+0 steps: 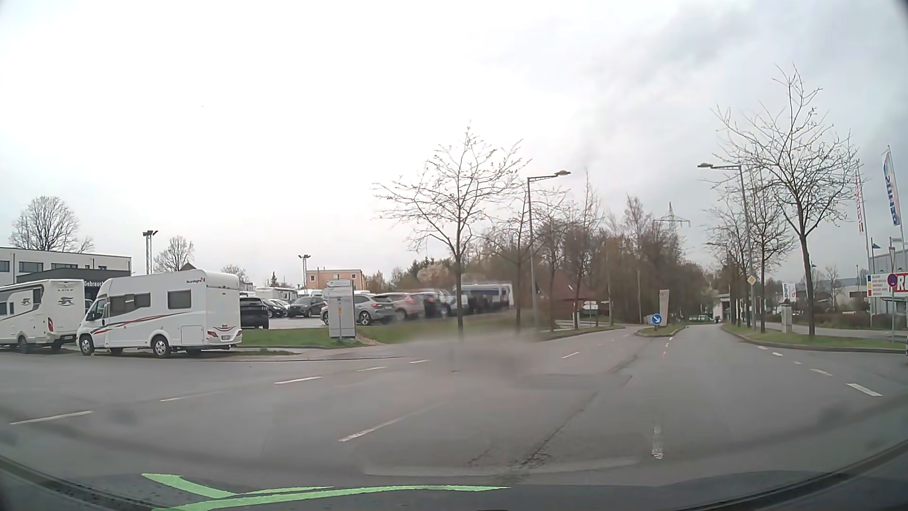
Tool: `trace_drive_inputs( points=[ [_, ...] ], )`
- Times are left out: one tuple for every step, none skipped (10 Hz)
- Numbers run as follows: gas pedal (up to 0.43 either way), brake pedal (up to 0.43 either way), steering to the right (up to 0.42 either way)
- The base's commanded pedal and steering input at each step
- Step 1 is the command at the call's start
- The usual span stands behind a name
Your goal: Follow the waypoints while adhering to traffic rules and regulations
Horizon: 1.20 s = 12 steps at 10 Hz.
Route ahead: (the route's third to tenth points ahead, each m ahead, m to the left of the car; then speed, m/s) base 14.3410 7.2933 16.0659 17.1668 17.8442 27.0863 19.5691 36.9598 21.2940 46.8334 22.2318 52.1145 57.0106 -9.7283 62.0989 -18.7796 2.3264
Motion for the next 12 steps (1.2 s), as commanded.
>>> trace_drive_inputs(
  points=[
    [0.0, 0.0, 0.048],
    [0.0, 0.0, 0.083],
    [0.0, 0.0, 0.105],
    [0.0, 0.0, 0.118],
    [0.0, 0.006, 0.126],
    [0.0, 0.043, 0.133],
    [0.0, 0.073, 0.142],
    [0.0, 0.085, 0.146],
    [0.0, 0.091, 0.143],
    [0.0, 0.098, 0.145],
    [0.0, 0.11, 0.145],
    [0.0, 0.122, 0.145]
  ],
)
